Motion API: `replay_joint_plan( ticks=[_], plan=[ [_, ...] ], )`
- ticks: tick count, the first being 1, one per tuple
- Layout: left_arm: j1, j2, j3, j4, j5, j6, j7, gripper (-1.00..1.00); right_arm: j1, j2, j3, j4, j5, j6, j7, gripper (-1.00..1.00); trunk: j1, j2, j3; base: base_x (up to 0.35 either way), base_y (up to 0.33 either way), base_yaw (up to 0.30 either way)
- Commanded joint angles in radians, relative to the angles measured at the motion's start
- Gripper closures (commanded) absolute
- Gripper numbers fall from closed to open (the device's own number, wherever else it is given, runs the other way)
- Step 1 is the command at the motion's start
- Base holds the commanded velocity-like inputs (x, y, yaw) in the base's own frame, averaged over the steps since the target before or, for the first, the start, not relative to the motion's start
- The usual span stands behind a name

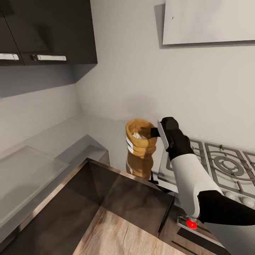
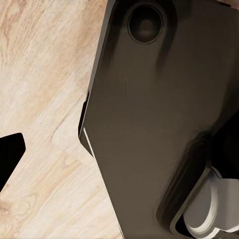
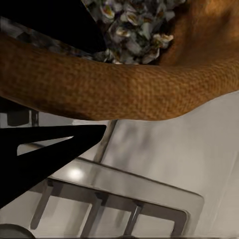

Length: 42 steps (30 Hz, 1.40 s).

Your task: In the kitchen, take the popcorn bag from the countertop, put it into the microwave, and heat it until the popcorn is cooked so the cooked popcorn ends up inside the bag.

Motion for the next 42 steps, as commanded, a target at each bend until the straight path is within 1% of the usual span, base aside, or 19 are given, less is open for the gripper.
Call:
replay_joint_plan(
  ticks=[1, 3, 6, 10, 16, 42],
  plan=[
    [0.0, 0.0, 0.005, -0.001, 0.0, -0.001, 0.001, -1.0, -0.001, 0.001, -0.002, -0.008, 0.005, 0.004, 0.003, 1.0, 0.0, -0.001, -0.001, 0.0, 0.0, 0.0],
    [0.0, 0.0, 0.005, -0.001, 0.0, -0.001, 0.001, -1.0, -0.001, 0.001, -0.003, -0.072, 0.006, 0.004, -0.001, 1.0, 0.0, -0.001, -0.001, 0.0, 0.0, 0.0],
    [0.0, 0.0, 0.005, -0.001, 0.0, -0.001, 0.001, -1.0, -0.001, 0.001, -0.004, -0.133, 0.007, 0.004, -0.007, 1.0, 0.0, -0.001, -0.001, 0.0, 0.0, 0.0],
    [0.0, -0.001, 0.005, -0.001, 0.0, -0.001, 0.001, -1.0, -0.001, 0.001, -0.006, -0.164, 0.006, 0.004, -0.01, 1.0, 0.0, -0.001, -0.001, 0.0, 0.0, 0.0],
    [0.0, -0.002, 0.005, -0.001, 0.0, -0.003, 0.002, -1.0, -0.001, 0.001, -0.005, -0.166, 0.01, 0.004, -0.01, 1.0, 0.0, -0.001, -0.001, -0.096, 0.0, 0.0],
    [0.0, -0.002, 0.004, -0.001, -0.002, -0.006, 0.002, -1.0, -0.001, 0.001, -0.006, -0.166, 0.008, 0.004, -0.01, 1.0, 0.0, -0.001, -0.001, -0.341, 0.0, 0.0]
  ],
)
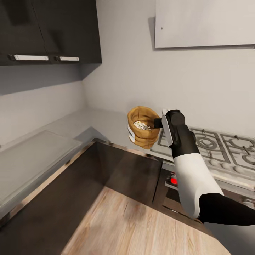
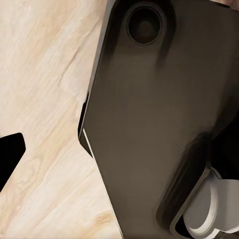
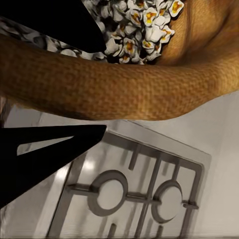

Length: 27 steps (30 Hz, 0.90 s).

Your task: In the kitchen, take the popcorn bag from the countertop, put it into the microwave, and heat it until the popcorn is cooked so the cooked popcorn ends up inside the bag.

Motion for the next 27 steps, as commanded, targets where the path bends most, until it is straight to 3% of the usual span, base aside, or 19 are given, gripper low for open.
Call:
replay_joint_plan(
  ticks=[1, 15, 27],
  plan=[
    [0.0, 0.0, 0.005, -0.001, 0.0, -0.001, 0.001, -1.0, -0.001, 0.001, -0.002, -0.001, 0.006, 0.004, 0.003, 1.0, -0.001, -0.001, -0.001, -0.345, 0.0, 0.0],
    [0.0, 0.0, 0.006, -0.001, 0.0, -0.001, 0.001, -1.0, -0.001, 0.001, -0.004, -0.001, 0.006, 0.004, 0.004, 1.0, -0.001, -0.001, -0.001, -0.343, 0.0, 0.0],
    [0.0, 0.001, 0.006, -0.001, 0.001, -0.001, 0.001, -1.0, 0.002, 0.001, -0.003, 0.024, -0.004, 0.004, 0.003, 1.0, -0.001, -0.001, 0.006, -0.033, 0.0, 0.0]
  ],
)
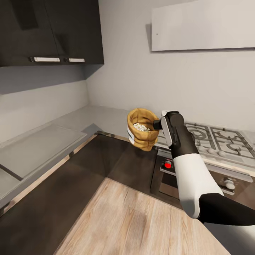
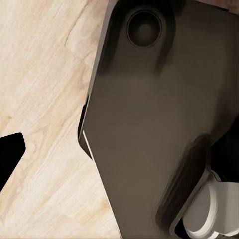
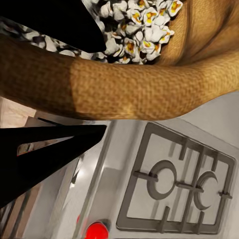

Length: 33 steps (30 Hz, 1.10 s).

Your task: In the kitchen, take the popcorn bag from the countertop, put it into the microwave, and heat it until the popcorn is cooked so the cooked popcorn ends up inside the bag.

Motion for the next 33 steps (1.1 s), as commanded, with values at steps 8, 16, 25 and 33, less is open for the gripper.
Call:
replay_joint_plan(
  ticks=[8, 16, 25, 33],
  plan=[
    [0.0, 0.001, 0.005, -0.001, 0.0, -0.001, 0.001, -1.0, 0.0, 0.001, -0.005, 0.093, 0.004, 0.004, 0.002, 1.0, 0.0, -0.001, 0.012, 0.0, 0.0, 0.0],
    [0.0, 0.002, 0.005, -0.001, 0.0, 0.0, 0.001, -1.0, 0.0, 0.001, -0.006, 0.103, 0.004, 0.004, 0.002, 1.0, 0.0, -0.001, 0.025, 0.0, 0.0, 0.0],
    [0.0, 0.002, 0.005, -0.001, 0.0, -0.001, 0.001, -1.0, 0.0, 0.001, -0.008, 0.104, 0.004, 0.004, 0.002, 1.0, 0.0, -0.001, 0.039, 0.0, 0.0, 0.0],
    [0.0, 0.002, 0.005, -0.001, 0.03, -0.001, 0.001, -1.0, 0.0, 0.001, -0.008, 0.103, 0.004, 0.004, 0.003, 1.0, 0.0, -0.001, 0.052, 0.0, 0.0, -0.024]
  ],
)
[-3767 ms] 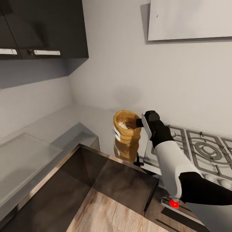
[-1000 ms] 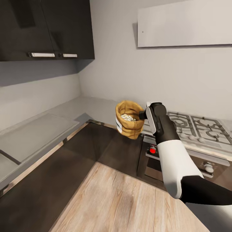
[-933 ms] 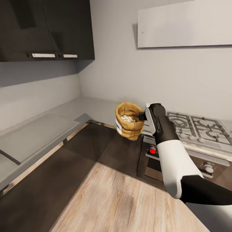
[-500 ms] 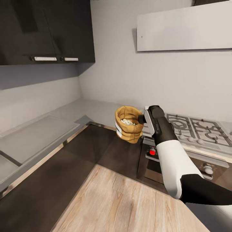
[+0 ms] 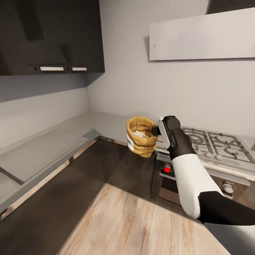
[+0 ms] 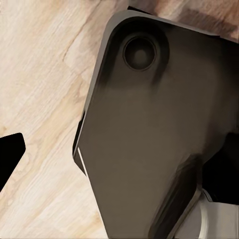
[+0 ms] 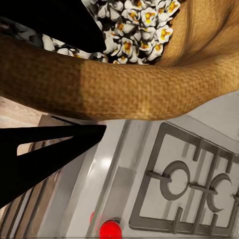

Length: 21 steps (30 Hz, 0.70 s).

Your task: In the kitchen, take the popcorn bag from the countertop, put it into the microwave, and heat it until the popcorn is cooked so the cooked popcorn ends up inside the bag.

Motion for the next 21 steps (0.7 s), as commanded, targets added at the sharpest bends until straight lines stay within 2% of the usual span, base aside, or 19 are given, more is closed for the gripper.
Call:
replay_joint_plan(
  ticks=[1, 16, 21],
  plan=[
    [0.001, 0.0, 0.005, -0.001, 0.006, -0.001, 0.001, -1.0, -0.001, 0.001, -0.002, 0.0, 0.004, 0.004, 0.002, 1.0, 0.0, -0.001, 0.001, 0.0, 0.0, -0.063],
    [0.001, 0.0, 0.005, -0.001, 0.012, -0.001, 0.001, -1.0, 0.0, 0.001, -0.002, 0.001, 0.004, 0.004, 0.002, 1.0, 0.0, -0.001, 0.025, 0.0, 0.0, -0.069],
    [0.0, 0.0, 0.005, -0.001, 0.012, -0.001, 0.001, -1.0, 0.023, 0.001, -0.002, 0.001, 0.004, 0.004, 0.002, 1.0, 0.0, -0.001, 0.033, 0.0, 0.0, -0.07]
  ],
)
